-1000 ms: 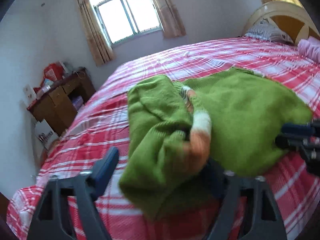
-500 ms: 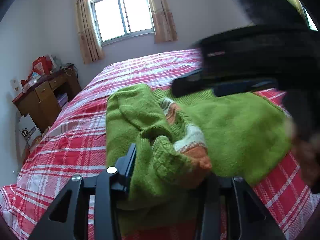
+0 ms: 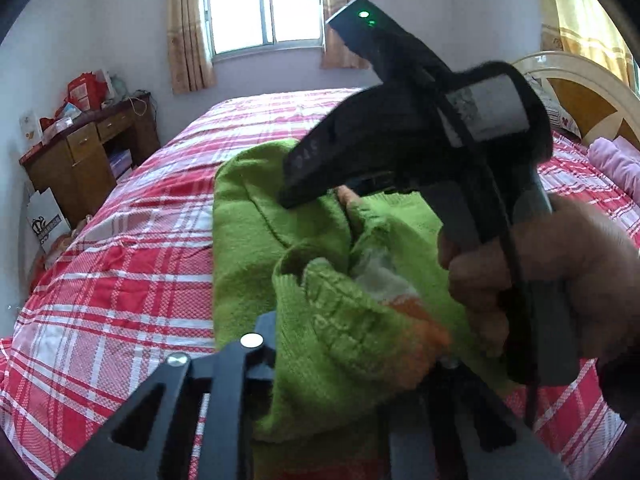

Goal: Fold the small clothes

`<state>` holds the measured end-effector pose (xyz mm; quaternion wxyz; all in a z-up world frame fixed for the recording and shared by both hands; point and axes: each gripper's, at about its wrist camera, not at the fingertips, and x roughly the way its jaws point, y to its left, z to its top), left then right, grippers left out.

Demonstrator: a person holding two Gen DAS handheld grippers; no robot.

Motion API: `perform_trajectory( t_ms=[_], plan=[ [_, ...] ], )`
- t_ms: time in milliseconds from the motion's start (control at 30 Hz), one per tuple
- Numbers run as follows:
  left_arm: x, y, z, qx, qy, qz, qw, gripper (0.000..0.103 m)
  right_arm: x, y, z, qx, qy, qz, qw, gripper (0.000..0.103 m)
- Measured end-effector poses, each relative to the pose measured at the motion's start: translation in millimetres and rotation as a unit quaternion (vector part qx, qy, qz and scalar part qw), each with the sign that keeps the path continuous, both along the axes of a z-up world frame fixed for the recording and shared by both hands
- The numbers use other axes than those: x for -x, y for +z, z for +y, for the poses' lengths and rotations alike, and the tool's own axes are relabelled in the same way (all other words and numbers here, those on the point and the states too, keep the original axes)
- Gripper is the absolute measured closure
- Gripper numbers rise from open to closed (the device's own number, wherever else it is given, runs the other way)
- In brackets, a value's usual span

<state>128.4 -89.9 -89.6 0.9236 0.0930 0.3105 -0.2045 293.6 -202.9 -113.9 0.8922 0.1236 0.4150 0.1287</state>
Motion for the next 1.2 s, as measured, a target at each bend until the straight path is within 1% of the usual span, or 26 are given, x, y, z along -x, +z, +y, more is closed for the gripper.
perform_trajectory(
  t_ms=[67,133,233,300,400,733,933,1200],
  plan=[
    [4,7,1,0.009,0.005,-0.008,0.9999,0.089,8,7,-3,0.01,0.001,-0.022,1.0,0.088],
    [8,14,0,0.016,0.008,-0.018,0.9997,0.09,18,16,-11,0.001,0.0,-0.037,0.999,0.088],
    [13,24,-6,0.015,0.006,-0.039,0.9991,0.09,25,27,-20,-0.007,-0.006,-0.049,0.999,0.089],
    [18,30,-14,0.018,-0.004,-0.045,0.9988,0.09,31,35,-28,-0.009,-0.01,-0.057,0.998,0.089],
    [22,30,-26,0.008,-0.017,-0.05,0.9986,0.09,37,39,-42,-0.015,-0.018,-0.058,0.998,0.089],
    [28,32,-69,-0.017,-0.053,-0.038,0.9977,0.09,64,32,-95,-0.027,-0.061,-0.042,0.997,0.089],
    [29,32,-88,-0.016,-0.065,-0.022,0.9975,0.09,75,32,-118,-0.024,-0.077,-0.039,0.996,0.089],
    [35,28,-115,-0.024,-0.082,-0.016,0.9962,0.09,89,28,-149,-0.029,-0.097,-0.038,0.994,0.089]
  ],
)
